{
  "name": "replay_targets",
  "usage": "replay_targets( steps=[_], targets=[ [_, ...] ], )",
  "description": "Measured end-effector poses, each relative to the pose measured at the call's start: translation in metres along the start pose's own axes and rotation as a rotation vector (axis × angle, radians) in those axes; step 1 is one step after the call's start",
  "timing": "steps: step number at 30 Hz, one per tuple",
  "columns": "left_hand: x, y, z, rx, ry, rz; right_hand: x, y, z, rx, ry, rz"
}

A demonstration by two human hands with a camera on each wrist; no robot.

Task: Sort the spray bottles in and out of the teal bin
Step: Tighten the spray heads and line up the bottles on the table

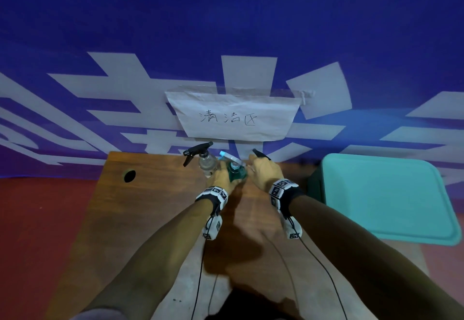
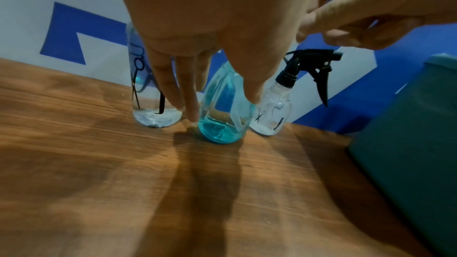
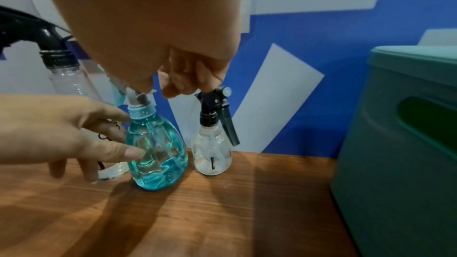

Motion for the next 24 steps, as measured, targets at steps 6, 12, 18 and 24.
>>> replay_targets(
  steps=[6, 12, 18, 24],
  targets=[
    [0.004, 0.041, 0.021, 0.019, -0.088, 0.102, 0.018, 0.042, 0.025, -0.056, 0.005, 0.111],
    [0.003, 0.068, 0.063, -0.067, -0.207, 0.042, 0.027, 0.070, 0.054, -0.123, 0.054, 0.133],
    [-0.016, 0.073, 0.090, -0.115, 0.015, -0.069, 0.030, 0.084, 0.079, -0.157, 0.063, 0.113],
    [-0.041, 0.070, 0.095, -0.131, 0.102, -0.072, 0.027, 0.081, 0.094, -0.134, 0.065, 0.057]
  ],
)
Point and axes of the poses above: each hand's wrist, its own y-axis away from the middle knuckle, its own x-axis out of the back of the hand, z = x × y, the point moved 3 cm from there along -y, towards the middle knuckle, and after that the axes turned 15 degrees about y, right-handed, at the moved point
